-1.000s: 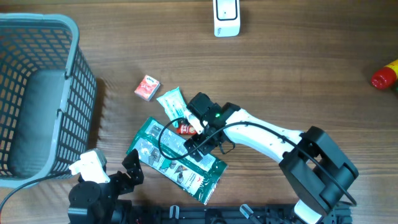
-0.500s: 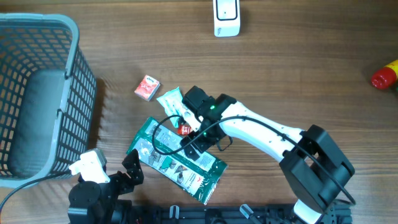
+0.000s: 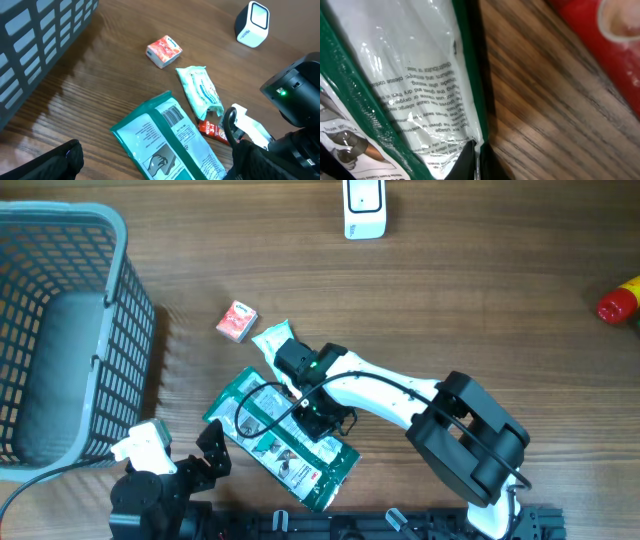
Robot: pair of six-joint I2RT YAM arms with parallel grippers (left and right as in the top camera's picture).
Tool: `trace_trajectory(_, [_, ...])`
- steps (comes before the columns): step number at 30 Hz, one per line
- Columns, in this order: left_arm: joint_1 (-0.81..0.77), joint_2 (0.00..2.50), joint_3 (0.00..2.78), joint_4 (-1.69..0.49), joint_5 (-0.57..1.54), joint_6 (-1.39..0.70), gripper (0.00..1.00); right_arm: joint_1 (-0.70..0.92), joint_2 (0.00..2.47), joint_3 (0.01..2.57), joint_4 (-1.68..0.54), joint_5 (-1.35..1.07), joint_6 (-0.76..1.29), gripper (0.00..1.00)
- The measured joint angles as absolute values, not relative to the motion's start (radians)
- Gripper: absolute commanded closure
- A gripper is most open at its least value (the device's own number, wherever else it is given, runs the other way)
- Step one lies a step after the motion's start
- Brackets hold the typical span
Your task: Scan the item barcode
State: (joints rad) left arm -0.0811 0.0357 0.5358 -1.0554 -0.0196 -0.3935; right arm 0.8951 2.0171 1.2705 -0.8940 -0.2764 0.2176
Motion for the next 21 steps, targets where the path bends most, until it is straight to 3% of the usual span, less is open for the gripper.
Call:
trace_trajectory(4, [-0.081, 0.036, 0.536, -1.055, -0.020, -0.393, 0.00, 0.891, 2.021, 1.287, -0.926, -0.242, 0.327, 0.96])
trace_trajectory(7, [-0.081, 0.036, 0.536, -1.055, -0.020, -0.393, 0.00, 0.834, 2.010, 1.303, -1.017, -0.059, 0.370, 0.96])
trace_trajectory(10, [-0.081, 0.036, 0.536, -1.055, -0.020, -0.393, 0.00, 0.767, 1.956, 1.290, -1.016, 0.036, 0.360, 0.96])
trace_trajectory(15, [-0.081, 0.036, 0.536, -1.055, -0.020, -0.393, 0.00, 0.748, 1.663, 1.285, -0.990, 0.110, 0.285, 0.96])
trace_trajectory(21, [-0.081, 0.036, 0.536, -1.055, -0.020, -0.393, 0.00, 0.746, 1.621, 1.270, -0.883, 0.130, 0.256, 0.96])
